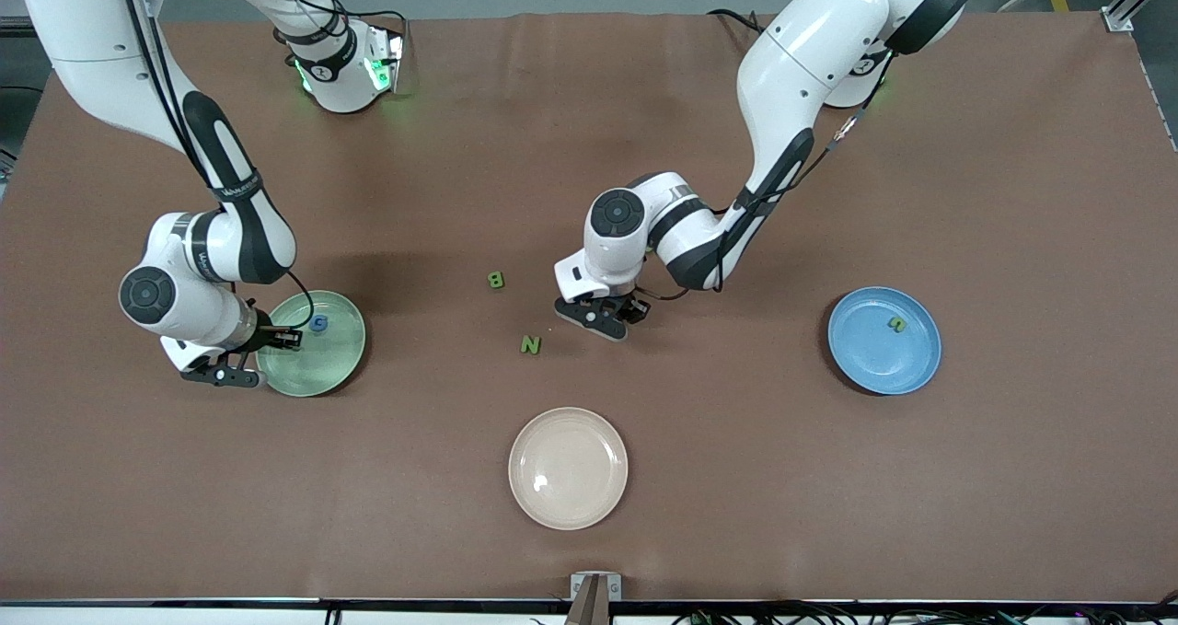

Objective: Sort upper and lower case letters into plates
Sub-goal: 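Place the E on the blue plate while the right gripper places g on green plate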

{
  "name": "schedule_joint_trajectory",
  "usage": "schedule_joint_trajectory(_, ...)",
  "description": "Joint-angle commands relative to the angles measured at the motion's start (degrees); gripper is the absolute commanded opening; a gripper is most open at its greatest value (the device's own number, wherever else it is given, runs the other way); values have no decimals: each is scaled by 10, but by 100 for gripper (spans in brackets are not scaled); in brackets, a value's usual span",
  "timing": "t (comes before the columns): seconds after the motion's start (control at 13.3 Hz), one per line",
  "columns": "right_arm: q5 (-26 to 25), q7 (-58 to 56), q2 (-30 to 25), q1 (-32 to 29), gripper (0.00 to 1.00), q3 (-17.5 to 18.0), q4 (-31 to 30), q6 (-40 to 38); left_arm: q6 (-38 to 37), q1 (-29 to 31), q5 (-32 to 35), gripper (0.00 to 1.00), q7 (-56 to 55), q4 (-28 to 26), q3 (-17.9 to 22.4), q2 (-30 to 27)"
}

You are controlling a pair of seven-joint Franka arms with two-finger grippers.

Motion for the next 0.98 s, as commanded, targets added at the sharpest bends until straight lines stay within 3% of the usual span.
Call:
schedule_joint_trajectory(0.0, 1, -3, 0, -9, 82, 9, -5, 1, -21, 5, 5, 14, -10, 13, 2, -15)
schedule_joint_trajectory(0.08, 1, -1, -1, -8, 100, 9, -4, -2, -36, 13, 2, 14, -11, 12, 3, -26)
schedule_joint_trajectory(0.3, 3, 12, -26, 6, 100, 18, 23, -74, -110, 65, -31, 14, -11, 7, -5, -81)
schedule_joint_trajectory(0.53, 8, 126, -48, 65, 100, 22, 68, -175, -151, 116, -70, 15, -13, -34, -4, -145)
schedule_joint_trajectory(0.75, 81, 218, -55, 133, 100, 20, 66, -168, -152, 190, -70, 14, -4, -117, -5, -220)
schedule_joint_trajectory(0.9, 86, 306, -53, 182, 100, 20, 64, -140, -151, 231, -70, 12, 5, -177, -5, -256)
